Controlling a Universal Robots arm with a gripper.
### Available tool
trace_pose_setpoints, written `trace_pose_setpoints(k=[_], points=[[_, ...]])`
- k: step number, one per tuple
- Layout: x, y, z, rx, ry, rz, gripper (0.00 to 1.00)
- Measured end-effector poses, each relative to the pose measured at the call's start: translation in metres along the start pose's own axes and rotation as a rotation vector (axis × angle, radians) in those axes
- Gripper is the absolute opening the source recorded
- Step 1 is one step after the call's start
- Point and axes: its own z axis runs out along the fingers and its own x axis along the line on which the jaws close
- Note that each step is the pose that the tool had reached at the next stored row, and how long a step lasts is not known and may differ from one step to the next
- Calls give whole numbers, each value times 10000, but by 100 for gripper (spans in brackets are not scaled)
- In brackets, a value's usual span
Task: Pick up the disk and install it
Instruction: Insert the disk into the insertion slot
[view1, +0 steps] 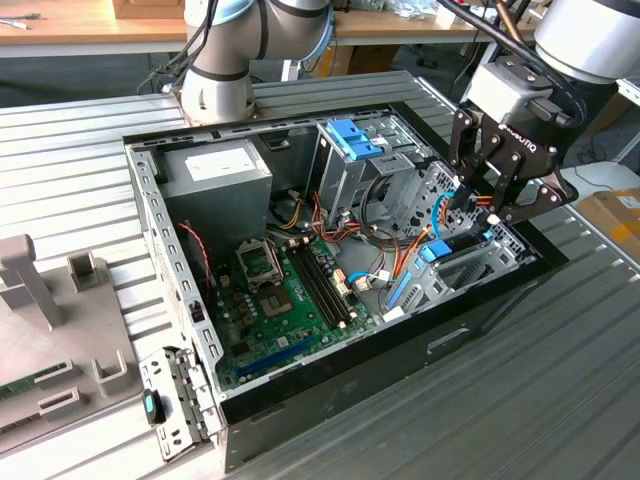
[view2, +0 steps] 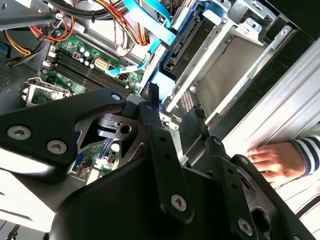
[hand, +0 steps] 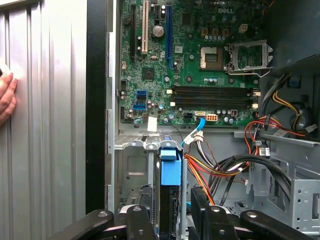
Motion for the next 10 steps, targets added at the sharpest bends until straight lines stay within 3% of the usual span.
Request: trace_pose_setpoints(k=[10], points=[[-29,3,18,0,-5,0,44]])
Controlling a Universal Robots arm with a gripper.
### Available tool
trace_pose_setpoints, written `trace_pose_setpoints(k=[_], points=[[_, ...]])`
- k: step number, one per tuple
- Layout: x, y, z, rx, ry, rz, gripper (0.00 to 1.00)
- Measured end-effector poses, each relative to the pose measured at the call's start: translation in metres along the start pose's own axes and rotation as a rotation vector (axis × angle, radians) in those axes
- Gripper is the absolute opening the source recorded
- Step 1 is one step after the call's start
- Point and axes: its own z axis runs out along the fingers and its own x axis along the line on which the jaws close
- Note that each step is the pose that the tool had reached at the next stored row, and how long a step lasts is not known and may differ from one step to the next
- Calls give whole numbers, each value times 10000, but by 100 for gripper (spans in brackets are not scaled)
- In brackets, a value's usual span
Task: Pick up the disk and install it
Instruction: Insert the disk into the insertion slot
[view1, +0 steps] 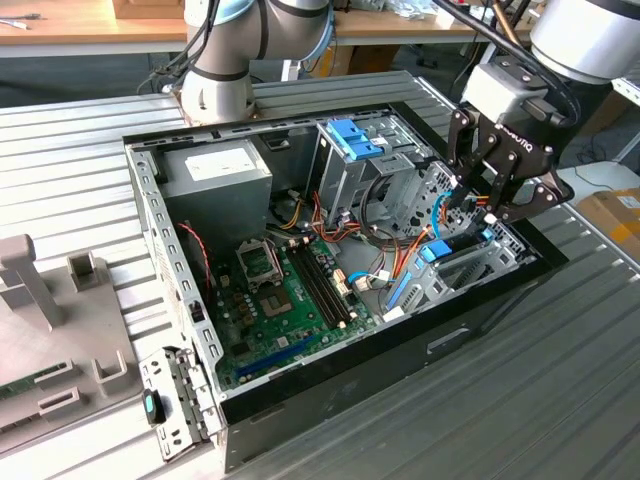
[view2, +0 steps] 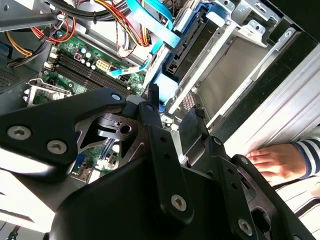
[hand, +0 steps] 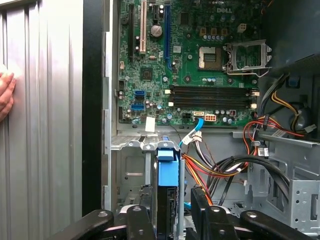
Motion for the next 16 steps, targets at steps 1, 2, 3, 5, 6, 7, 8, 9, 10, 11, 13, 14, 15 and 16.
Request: trace_pose_setpoints(k=[1,2,3,5,6,7,8,9,10,11,13,14,15,16], points=[[0,0,1,0,1,0,44],[0,0,2,0,0,0,36],[0,0,2,0,0,0,29],[0,0,3,0,0,0,24],[0,0,4,0,0,0,17],[0,0,5,0,-1,0,11],[0,0,5,0,0,0,11],[0,0,6,0,0,0,11],[0,0,7,0,0,0,11],[0,0,7,1,0,0,11],[0,1,21,1,-5,0,11],[1,2,68,0,-1,0,11],[1,2,89,0,-1,0,11],[1,3,106,0,-1,0,11]])
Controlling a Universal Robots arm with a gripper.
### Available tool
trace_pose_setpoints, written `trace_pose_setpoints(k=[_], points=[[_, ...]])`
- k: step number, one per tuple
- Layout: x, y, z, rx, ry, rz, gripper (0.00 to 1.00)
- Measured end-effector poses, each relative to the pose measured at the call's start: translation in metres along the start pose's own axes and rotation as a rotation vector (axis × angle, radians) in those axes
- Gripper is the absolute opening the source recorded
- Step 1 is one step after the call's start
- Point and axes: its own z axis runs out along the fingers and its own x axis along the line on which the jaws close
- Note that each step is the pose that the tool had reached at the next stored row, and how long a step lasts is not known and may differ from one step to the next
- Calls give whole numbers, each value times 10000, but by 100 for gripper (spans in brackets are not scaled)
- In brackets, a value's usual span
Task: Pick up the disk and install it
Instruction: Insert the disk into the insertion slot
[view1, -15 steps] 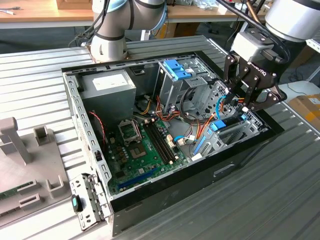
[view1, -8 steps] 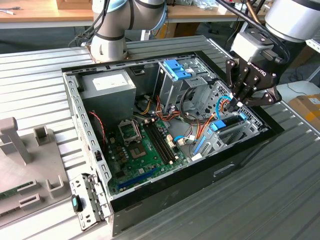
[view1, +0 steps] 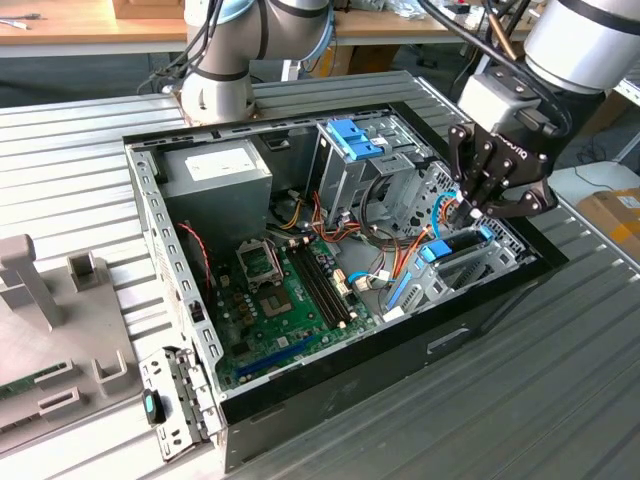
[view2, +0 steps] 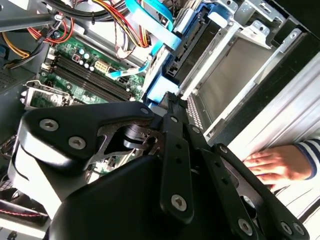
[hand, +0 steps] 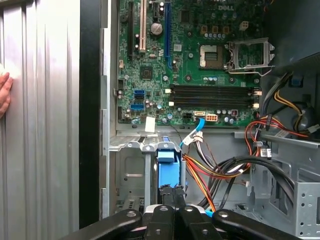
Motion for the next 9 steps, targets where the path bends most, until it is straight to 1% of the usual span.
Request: trace_pose_setpoints(k=[1,2,3,4,5,6,8,9], points=[[0,0,13,0,7,0,11],[0,1,12,0,9,1,11],[0,34,17,0,7,2,11],[0,44,44,0,10,2,11],[0,45,93,0,11,2,11],[0,46,120,0,12,2,11],[0,47,159,0,10,2,11],[0,47,161,0,12,2,11]])
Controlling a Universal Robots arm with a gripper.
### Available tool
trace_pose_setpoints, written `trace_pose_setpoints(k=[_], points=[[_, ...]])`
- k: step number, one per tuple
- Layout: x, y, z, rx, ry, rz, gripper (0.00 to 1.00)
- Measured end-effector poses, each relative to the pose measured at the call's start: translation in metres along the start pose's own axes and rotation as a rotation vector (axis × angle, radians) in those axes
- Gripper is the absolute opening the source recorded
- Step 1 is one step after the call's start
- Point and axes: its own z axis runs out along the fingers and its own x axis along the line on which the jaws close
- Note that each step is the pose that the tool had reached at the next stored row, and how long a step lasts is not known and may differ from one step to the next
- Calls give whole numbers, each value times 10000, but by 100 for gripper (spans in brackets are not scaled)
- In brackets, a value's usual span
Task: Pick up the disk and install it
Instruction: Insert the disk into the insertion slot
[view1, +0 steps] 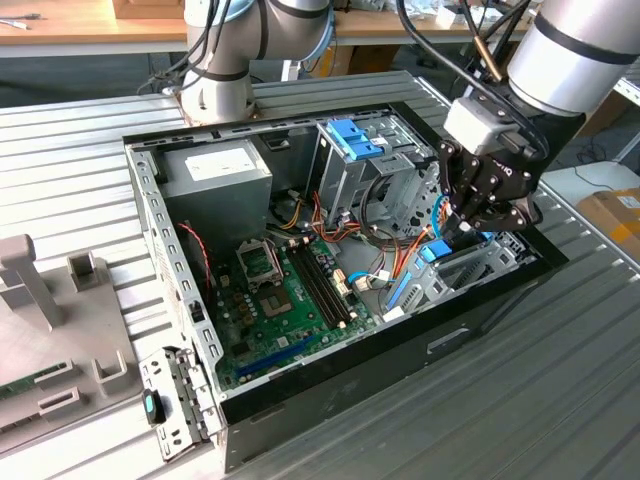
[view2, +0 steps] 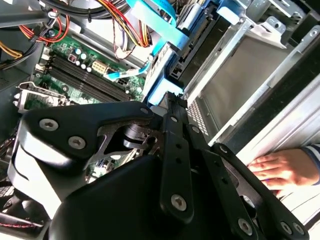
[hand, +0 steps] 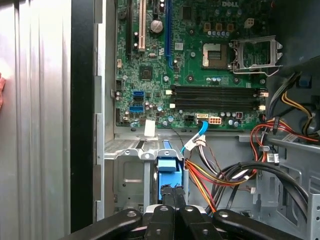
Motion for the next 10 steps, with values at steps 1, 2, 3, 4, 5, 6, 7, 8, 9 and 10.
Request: trace_pose_setpoints(k=[1,2,3,4,5,6,7,8,9,10], points=[[0,0,0,0,2,0,11],[0,1,36,1,-2,1,11],[0,2,78,0,-1,0,11],[0,3,103,0,-1,1,11],[0,3,113,0,-1,0,11],[0,3,118,0,3,0,11],[2,5,170,0,-1,1,11],[2,5,198,-1,-2,1,11],[2,5,197,-1,1,1,11],[3,6,228,-2,-1,1,11]])
